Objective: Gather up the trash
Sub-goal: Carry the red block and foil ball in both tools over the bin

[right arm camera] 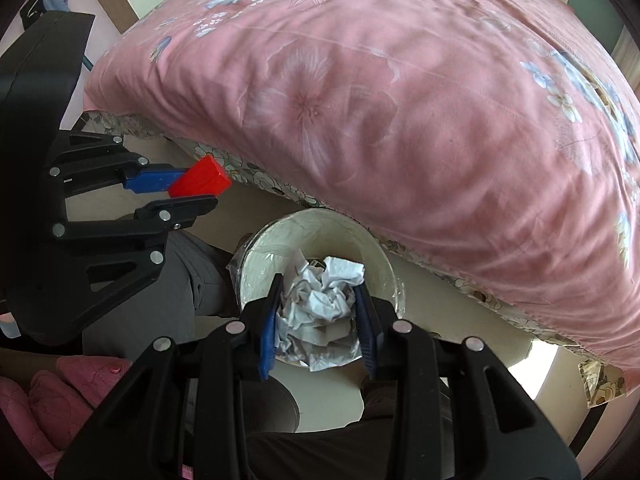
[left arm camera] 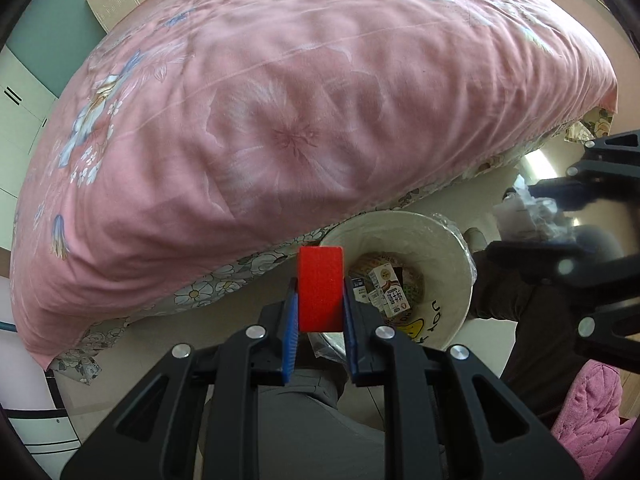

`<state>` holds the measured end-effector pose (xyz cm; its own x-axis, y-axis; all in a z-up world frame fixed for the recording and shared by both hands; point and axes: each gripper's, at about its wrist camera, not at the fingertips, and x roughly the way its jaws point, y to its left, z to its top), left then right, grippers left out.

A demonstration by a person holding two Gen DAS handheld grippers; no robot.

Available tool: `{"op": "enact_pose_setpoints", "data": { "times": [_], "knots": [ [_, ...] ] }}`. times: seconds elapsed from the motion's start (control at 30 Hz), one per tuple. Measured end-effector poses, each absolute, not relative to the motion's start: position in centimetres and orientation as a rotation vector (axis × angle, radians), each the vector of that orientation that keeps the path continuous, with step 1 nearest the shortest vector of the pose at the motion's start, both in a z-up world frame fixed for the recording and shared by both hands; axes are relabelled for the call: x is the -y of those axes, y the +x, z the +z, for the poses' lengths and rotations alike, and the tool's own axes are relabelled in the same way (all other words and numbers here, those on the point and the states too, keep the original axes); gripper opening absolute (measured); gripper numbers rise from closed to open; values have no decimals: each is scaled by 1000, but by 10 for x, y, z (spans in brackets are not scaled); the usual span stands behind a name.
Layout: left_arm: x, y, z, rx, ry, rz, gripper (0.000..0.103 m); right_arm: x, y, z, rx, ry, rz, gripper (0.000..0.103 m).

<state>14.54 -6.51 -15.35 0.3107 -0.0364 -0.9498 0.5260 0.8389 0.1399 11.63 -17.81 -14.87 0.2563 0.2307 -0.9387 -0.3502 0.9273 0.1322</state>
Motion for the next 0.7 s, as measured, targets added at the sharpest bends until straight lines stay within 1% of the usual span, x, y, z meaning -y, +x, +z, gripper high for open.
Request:
{"op": "enact_pose_setpoints", "data": {
  "times": [0.7],
  "knots": [
    [65, 159, -265, -1438, 446, -370, 22, 180, 128, -268, -1471, 13, 385, 35]
  ]
}}
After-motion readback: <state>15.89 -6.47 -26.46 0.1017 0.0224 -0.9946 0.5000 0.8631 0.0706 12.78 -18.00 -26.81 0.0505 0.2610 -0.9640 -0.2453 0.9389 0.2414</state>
